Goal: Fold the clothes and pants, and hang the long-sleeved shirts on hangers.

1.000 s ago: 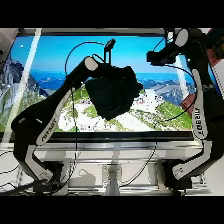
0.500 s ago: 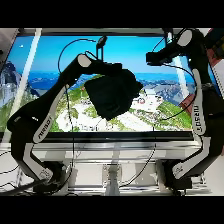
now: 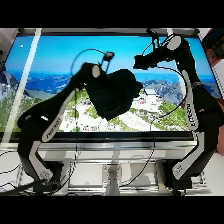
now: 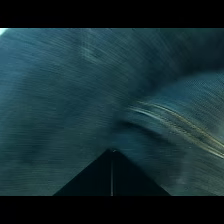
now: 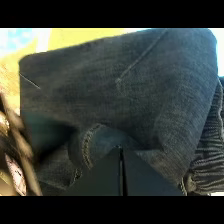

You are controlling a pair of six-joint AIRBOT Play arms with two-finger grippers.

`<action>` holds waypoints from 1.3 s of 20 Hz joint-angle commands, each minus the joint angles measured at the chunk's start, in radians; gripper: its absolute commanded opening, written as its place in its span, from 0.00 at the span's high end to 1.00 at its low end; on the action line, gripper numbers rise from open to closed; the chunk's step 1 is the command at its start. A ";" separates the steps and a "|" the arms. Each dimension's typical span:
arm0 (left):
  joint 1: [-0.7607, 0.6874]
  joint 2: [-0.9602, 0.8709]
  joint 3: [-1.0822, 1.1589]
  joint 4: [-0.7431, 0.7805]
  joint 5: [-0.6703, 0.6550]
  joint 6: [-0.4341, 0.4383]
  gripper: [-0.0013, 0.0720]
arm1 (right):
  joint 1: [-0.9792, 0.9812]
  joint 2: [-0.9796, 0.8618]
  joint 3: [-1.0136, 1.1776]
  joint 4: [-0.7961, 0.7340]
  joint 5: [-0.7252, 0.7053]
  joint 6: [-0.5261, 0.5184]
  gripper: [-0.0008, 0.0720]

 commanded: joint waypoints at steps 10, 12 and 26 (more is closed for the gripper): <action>-0.323 0.035 0.000 -0.143 -0.113 0.129 0.95 | 0.003 -0.007 0.000 -0.022 -0.049 -0.005 0.94; -0.317 0.102 0.000 -0.013 -0.196 0.128 0.95 | 0.004 -0.019 -0.005 -0.023 -0.022 -0.005 0.94; 0.079 0.550 0.000 0.359 -0.364 0.116 0.95 | 0.005 -0.126 -0.031 -0.224 0.430 -0.057 0.94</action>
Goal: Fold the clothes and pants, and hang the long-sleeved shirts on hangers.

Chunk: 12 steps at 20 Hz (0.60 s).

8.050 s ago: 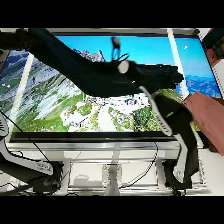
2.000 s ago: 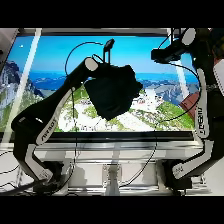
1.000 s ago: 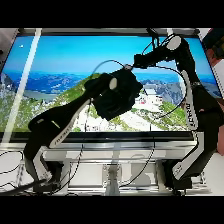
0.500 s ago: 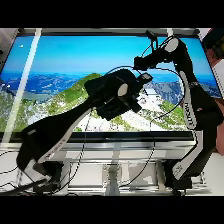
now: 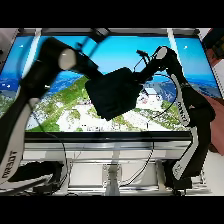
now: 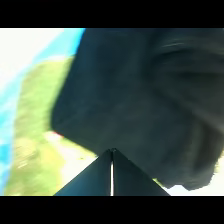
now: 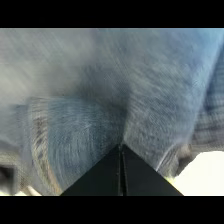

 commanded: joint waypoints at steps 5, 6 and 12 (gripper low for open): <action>0.176 0.059 0.000 0.011 -0.034 0.000 0.95 | -0.126 0.037 0.002 -0.209 0.277 -0.019 0.94; 0.184 0.059 0.000 0.012 -0.034 0.000 0.95 | -0.146 0.051 0.009 -0.206 0.268 -0.019 0.94; 0.190 0.059 0.000 0.011 -0.034 -0.002 0.95 | -0.214 0.078 0.022 0.021 0.042 -0.024 0.13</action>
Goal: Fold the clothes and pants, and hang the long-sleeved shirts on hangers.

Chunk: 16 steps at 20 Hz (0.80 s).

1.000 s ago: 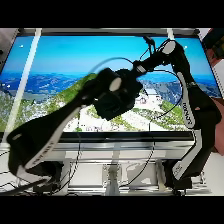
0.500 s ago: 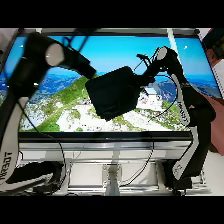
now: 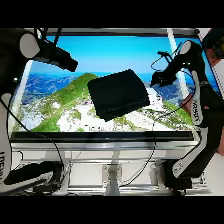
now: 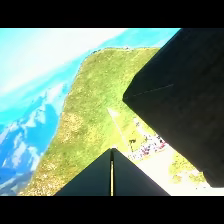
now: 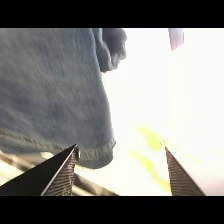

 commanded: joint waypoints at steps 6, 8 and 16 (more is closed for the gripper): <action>0.007 0.001 0.000 0.000 -0.003 -0.019 0.95 | -0.014 -0.105 -0.008 0.239 -0.214 0.011 0.05; 0.007 0.001 0.000 0.001 -0.003 -0.019 0.95 | 0.001 -0.148 -0.008 0.222 -0.217 0.013 0.04; 0.007 0.001 0.000 0.001 -0.025 -0.018 0.95 | 0.078 -0.256 -0.008 0.230 -0.279 0.122 0.06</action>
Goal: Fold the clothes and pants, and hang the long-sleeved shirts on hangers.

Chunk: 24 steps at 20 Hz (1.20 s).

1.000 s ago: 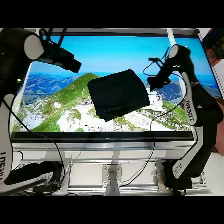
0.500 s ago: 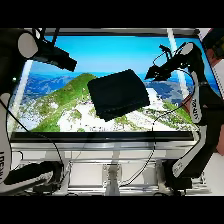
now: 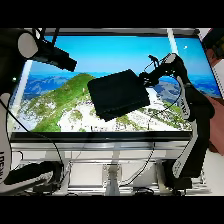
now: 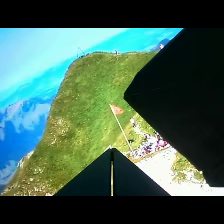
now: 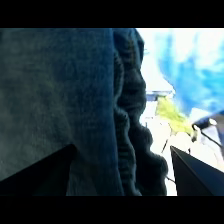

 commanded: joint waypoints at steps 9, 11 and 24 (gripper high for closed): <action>0.001 -0.001 0.000 0.001 -0.027 0.001 0.95 | 0.144 -0.095 0.003 0.283 0.138 0.035 0.93; 0.002 -0.002 0.000 0.039 -0.027 0.002 0.95 | 0.159 -0.090 0.037 0.290 0.144 0.018 0.94; 0.684 0.023 -0.023 -0.233 -0.106 0.095 0.95 | -0.324 0.372 0.073 0.195 0.224 0.158 0.94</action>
